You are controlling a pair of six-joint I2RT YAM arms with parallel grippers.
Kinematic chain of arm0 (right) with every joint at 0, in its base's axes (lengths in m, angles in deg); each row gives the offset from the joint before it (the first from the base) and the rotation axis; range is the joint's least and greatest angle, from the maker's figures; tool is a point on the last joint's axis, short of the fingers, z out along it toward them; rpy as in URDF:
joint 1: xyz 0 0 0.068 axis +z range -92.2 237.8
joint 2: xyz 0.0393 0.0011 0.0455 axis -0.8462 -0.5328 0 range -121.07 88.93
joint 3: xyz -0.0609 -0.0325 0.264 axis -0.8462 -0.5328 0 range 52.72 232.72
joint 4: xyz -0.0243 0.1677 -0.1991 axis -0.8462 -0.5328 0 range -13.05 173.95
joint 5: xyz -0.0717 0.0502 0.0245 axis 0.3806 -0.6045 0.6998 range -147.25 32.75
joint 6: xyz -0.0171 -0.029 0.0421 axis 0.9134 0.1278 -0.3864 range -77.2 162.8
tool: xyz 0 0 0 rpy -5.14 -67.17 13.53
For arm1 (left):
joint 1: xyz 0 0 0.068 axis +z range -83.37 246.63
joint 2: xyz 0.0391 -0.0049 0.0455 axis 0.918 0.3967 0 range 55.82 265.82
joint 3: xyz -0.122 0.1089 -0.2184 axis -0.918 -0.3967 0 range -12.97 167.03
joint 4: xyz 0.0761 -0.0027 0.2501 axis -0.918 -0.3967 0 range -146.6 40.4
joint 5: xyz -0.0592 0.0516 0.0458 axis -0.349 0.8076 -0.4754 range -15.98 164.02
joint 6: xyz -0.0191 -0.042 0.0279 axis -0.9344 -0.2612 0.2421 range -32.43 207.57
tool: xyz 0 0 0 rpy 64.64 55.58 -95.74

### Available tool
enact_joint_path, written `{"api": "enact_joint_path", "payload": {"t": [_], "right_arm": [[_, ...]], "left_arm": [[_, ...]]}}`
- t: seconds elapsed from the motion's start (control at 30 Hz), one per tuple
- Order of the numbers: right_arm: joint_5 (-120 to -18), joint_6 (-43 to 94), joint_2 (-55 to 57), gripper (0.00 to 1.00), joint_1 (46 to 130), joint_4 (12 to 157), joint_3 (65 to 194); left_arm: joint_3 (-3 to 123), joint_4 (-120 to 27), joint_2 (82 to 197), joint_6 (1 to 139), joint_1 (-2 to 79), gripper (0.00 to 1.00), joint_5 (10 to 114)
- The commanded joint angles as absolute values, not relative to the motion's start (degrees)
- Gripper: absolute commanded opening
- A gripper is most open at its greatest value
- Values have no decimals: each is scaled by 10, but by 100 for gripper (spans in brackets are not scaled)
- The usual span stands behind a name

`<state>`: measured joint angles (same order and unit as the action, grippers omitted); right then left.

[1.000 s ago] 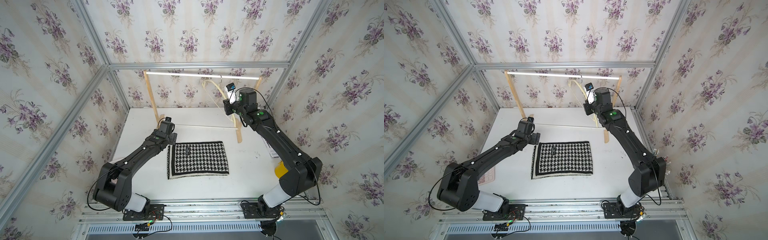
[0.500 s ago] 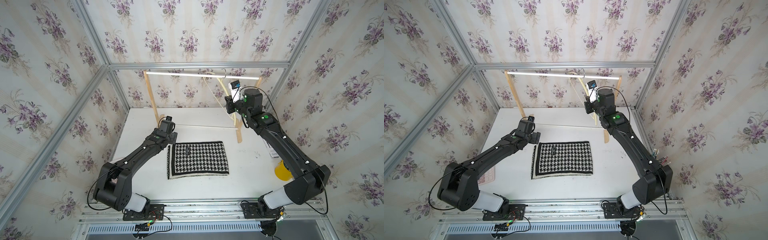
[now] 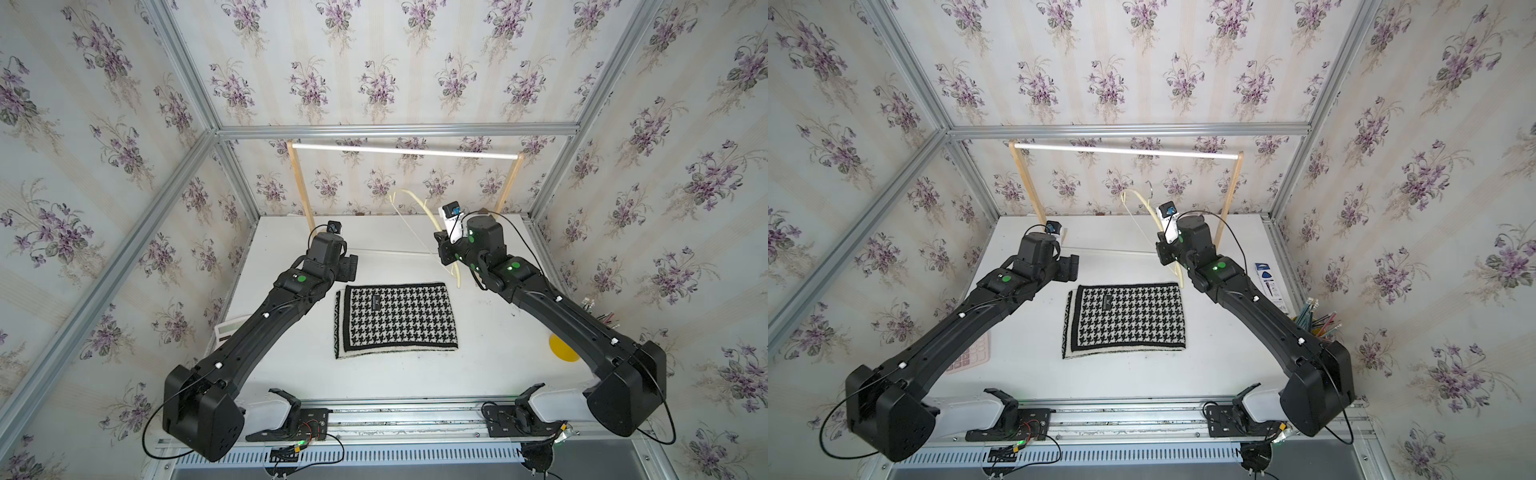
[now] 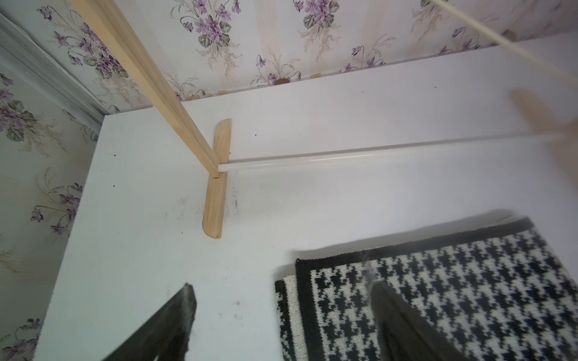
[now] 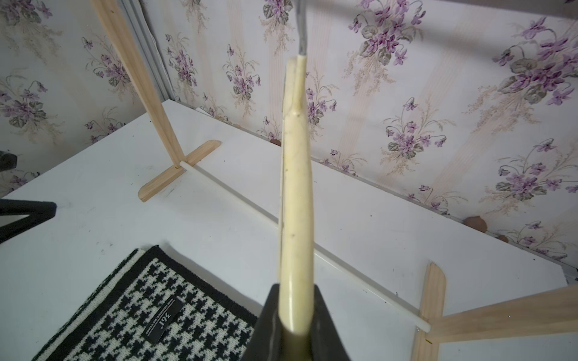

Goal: Hang the scarf on the hanger
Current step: Pick up the hanger from the clothesline.

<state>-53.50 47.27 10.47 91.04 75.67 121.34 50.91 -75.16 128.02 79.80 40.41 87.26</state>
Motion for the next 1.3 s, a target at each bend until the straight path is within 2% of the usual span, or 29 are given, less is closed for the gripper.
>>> {"api": "enact_joint_path", "payload": {"t": [0.0, 0.43, 0.6, 0.9, 1.17, 1.27], "right_arm": [[-502, 466, 121, 0, 937, 807, 1194], [-457, 444, 159, 0, 1062, 847, 1090], [-428, 463, 152, 0, 1091, 879, 1071], [-429, 480, 169, 0, 1100, 957, 1026], [-448, 481, 177, 0, 1105, 964, 1021], [-443, 485, 169, 0, 1106, 962, 1023]], "left_arm": [[507, -776, 1253, 740, 402, 88, 812], [519, -725, 1243, 631, 397, 87, 648], [496, -676, 1235, 577, 397, 86, 625], [473, -580, 1234, 439, 401, 80, 611], [518, -530, 1332, 372, 405, 73, 577], [531, -540, 1334, 370, 405, 72, 583]]}}
